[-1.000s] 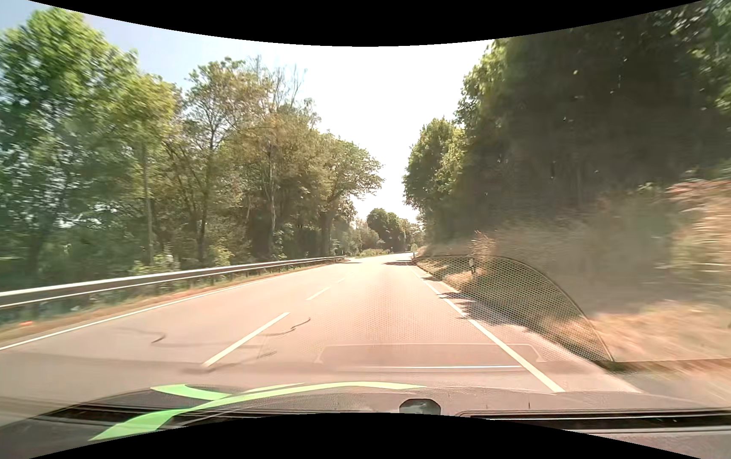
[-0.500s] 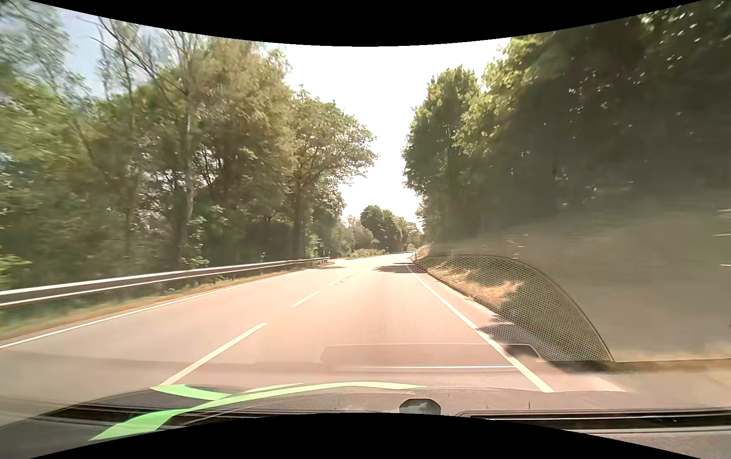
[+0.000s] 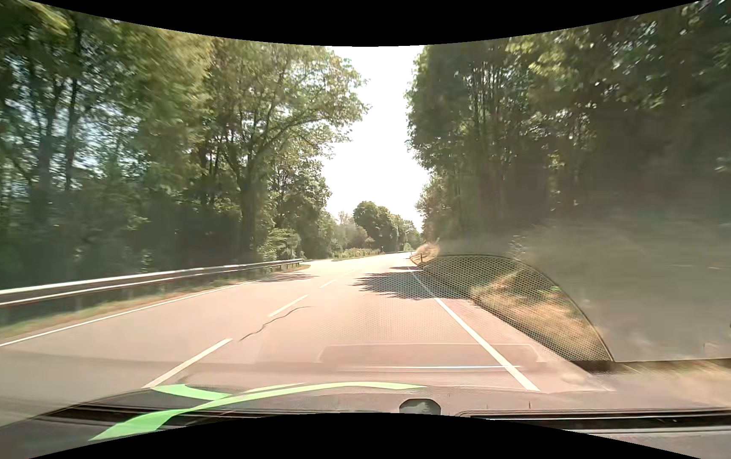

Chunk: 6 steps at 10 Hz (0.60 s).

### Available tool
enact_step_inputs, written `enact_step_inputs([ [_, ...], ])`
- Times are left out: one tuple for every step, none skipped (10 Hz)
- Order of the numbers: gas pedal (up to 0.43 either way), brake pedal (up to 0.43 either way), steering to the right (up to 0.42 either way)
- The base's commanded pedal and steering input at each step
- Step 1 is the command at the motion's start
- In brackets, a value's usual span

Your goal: Follow the waypoints while adhering to traffic rules and regulations

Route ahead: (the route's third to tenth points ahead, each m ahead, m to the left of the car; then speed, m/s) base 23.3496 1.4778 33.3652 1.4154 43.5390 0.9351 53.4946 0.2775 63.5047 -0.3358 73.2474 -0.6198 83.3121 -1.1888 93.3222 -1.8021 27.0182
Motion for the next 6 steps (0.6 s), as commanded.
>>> enact_step_inputs([
  [0.268,0.0,0.003],
  [0.28,0.0,0.003],
  [0.28,0.0,0.003],
  [0.28,0.0,0.003],
  [0.28,0.0,0.003],
  [0.28,0.0,0.003],
])
